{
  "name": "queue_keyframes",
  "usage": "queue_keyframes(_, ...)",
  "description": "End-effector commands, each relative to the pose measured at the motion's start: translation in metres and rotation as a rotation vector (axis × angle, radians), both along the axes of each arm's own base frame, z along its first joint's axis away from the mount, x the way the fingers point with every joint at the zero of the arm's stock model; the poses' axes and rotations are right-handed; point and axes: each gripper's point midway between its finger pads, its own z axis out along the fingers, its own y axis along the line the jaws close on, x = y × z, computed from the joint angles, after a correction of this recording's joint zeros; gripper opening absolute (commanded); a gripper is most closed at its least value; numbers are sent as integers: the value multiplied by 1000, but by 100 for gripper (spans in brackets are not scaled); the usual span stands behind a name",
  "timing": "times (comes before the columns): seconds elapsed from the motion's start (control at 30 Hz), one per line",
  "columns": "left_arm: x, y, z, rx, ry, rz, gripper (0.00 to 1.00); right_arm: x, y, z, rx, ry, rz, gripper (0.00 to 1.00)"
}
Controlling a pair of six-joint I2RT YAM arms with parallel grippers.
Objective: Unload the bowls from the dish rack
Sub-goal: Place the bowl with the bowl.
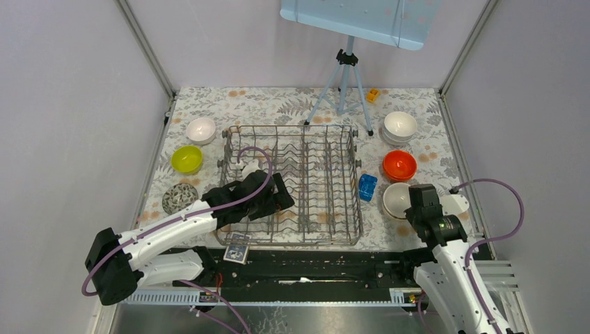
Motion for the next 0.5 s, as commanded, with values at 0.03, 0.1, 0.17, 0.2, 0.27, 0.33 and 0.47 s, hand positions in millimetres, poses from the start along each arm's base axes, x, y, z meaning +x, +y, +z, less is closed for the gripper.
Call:
queue_keyframes(0.03, 7, -9, 12, -38, -35, -9, 99, 15, 3, 10, 38, -83, -28, 0)
queue_keyframes(0.1, 7, -9, 12, -39, -35, -10, 99, 15, 5, 9, 43, -79, -21, 0)
queue_keyframes(0.17, 6, -9, 13, -40, -35, -11, 99, 16, 6, 9, 44, -78, -16, 4)
queue_keyframes(0.2, 6, -9, 13, -41, -35, -12, 99, 16, 6, 10, 45, -80, -13, 6)
queue_keyframes(0.27, 6, -9, 12, -40, -35, -13, 99, 16, 5, 12, 40, -80, -9, 11)
queue_keyframes(0.33, 6, -8, 12, -40, -36, -11, 99, 17, 5, 17, 35, -89, -3, 16)
queue_keyframes(0.47, 6, -10, 12, -45, -38, -15, 99, 17, 0, 29, 6, -96, -4, 27)
